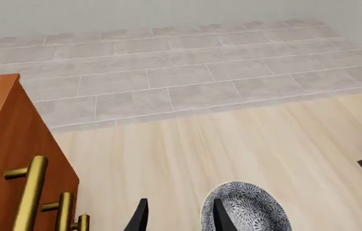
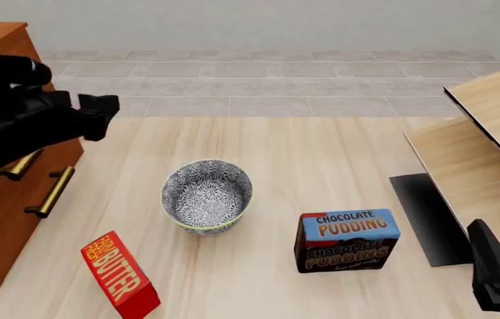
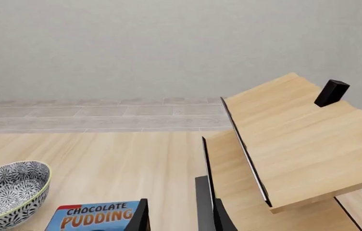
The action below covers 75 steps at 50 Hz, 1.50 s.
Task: Close the top drawer of the cabinet and put the bowl on top of it.
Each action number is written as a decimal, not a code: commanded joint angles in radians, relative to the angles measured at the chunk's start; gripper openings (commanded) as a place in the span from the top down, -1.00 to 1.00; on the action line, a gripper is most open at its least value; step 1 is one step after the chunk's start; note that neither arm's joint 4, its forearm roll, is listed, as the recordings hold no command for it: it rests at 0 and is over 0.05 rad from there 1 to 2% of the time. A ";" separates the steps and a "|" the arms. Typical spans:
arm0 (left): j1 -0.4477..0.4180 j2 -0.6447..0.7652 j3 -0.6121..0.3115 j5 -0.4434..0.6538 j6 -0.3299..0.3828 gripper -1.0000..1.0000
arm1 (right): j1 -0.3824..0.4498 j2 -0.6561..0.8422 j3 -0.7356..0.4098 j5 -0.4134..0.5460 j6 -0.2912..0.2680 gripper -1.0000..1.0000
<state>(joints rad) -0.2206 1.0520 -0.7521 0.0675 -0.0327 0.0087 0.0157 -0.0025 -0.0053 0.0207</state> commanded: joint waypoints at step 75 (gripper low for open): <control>-0.095 0.470 0.096 -0.275 -0.148 -1.00 | -0.005 0.002 0.001 -0.006 0.013 -1.00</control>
<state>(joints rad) -0.3048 1.4910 -0.6687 -0.1825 -0.1668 0.0033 0.0203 -0.0018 -0.0142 0.0345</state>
